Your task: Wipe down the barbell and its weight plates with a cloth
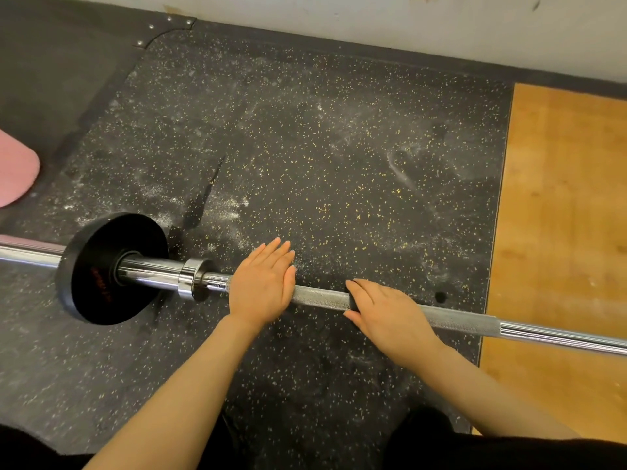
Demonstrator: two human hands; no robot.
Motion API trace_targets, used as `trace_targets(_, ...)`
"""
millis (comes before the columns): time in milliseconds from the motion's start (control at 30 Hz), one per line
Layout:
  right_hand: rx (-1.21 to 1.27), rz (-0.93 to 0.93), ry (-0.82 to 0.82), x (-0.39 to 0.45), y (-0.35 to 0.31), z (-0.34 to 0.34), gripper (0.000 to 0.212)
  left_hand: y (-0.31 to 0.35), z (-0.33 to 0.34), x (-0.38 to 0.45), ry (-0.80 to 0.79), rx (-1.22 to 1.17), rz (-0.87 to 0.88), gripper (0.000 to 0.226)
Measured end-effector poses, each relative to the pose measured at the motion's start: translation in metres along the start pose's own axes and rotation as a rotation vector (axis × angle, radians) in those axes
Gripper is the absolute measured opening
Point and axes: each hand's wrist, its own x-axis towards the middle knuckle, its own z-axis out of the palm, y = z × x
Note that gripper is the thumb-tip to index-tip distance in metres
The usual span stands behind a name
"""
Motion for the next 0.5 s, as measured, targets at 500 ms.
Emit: trace_targets(500,0.184,0.118,0.022,-0.002,0.038,-0.012,0.055,-0.005,-0.003,0.029,-0.058,-0.006,-0.024,0.062)
